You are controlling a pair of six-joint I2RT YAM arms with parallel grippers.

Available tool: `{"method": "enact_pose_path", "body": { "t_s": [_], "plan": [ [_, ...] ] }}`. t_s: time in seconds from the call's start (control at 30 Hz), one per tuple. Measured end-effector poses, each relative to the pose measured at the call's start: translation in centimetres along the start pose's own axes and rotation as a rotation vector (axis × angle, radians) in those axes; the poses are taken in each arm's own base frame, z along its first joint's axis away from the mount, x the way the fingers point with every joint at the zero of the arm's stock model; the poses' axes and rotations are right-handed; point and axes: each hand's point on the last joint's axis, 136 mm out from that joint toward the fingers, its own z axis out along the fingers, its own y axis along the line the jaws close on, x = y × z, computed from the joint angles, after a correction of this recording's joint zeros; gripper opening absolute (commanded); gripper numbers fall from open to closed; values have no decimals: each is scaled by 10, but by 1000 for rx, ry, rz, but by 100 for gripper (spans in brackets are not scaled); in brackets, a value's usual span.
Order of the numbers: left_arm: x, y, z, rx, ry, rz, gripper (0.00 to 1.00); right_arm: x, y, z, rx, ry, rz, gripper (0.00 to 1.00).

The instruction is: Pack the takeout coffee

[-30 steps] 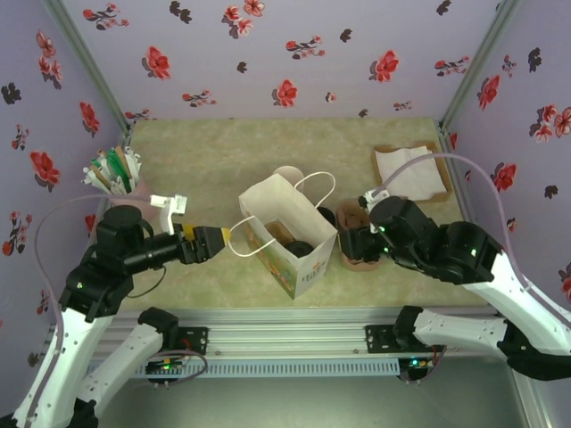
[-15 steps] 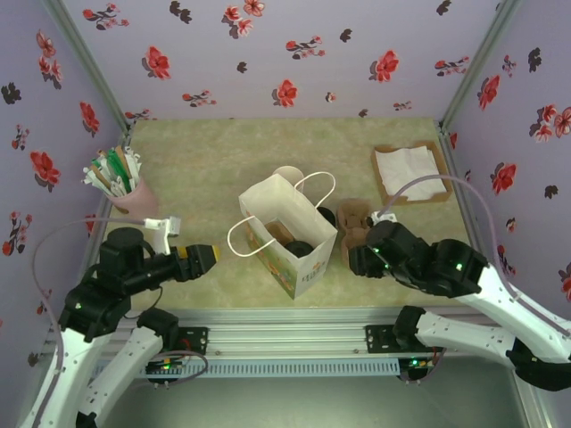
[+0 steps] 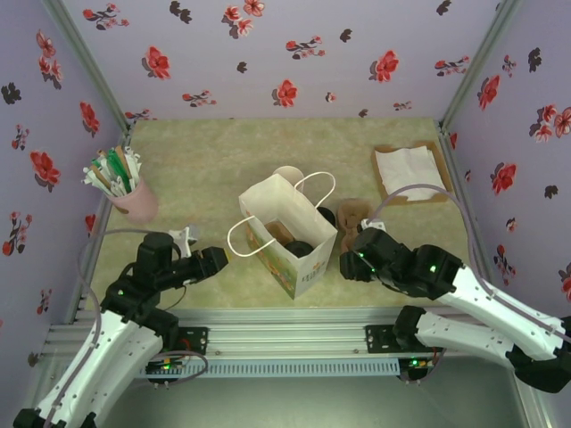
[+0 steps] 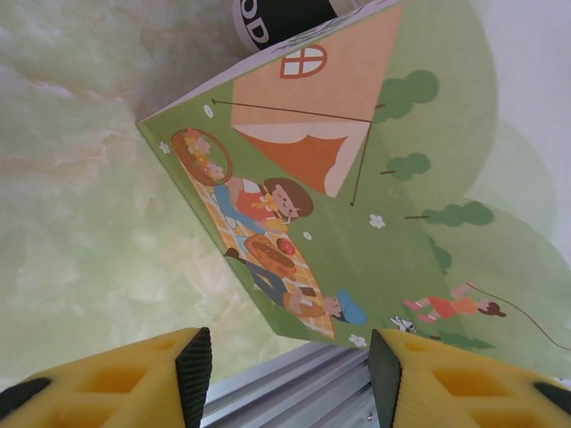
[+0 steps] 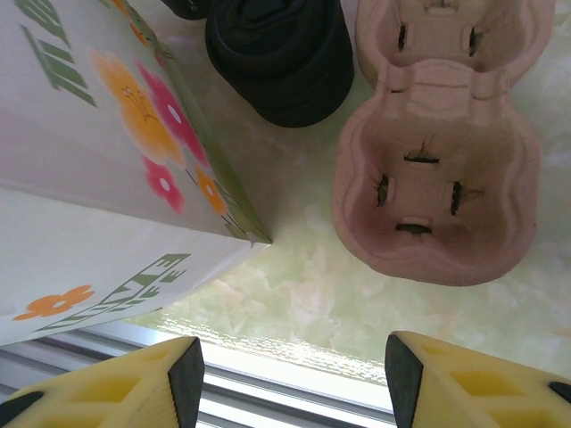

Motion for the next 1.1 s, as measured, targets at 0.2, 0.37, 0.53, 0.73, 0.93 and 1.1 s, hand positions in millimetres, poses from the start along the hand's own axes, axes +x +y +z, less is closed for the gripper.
{"method": "enact_pose_path", "body": {
  "t_s": [0.2, 0.37, 0.53, 0.73, 0.93, 1.1],
  "plan": [
    [-1, 2, 20, 39, 0, -41, 50, 7, 2, 19, -13, 30, 21, 58],
    [-1, -2, 35, 58, 18, -48, 48, 14, 10, 34, -43, 62, 39, 57],
    [-8, -4, 49, 66, -1, -65, 48, 24, 17, 48, -83, 98, 65, 56],
    [-22, -2, 64, 59, -40, -79, 48, 26, 28, 58, -122, 115, 84, 56],
    [-25, 5, 81, 31, -24, -91, 49, 25, 42, 66, -154, 122, 91, 56],
    [-34, 0, 87, 30, -32, -76, 49, 26, 52, 73, -171, 129, 84, 56]
  ]
}}
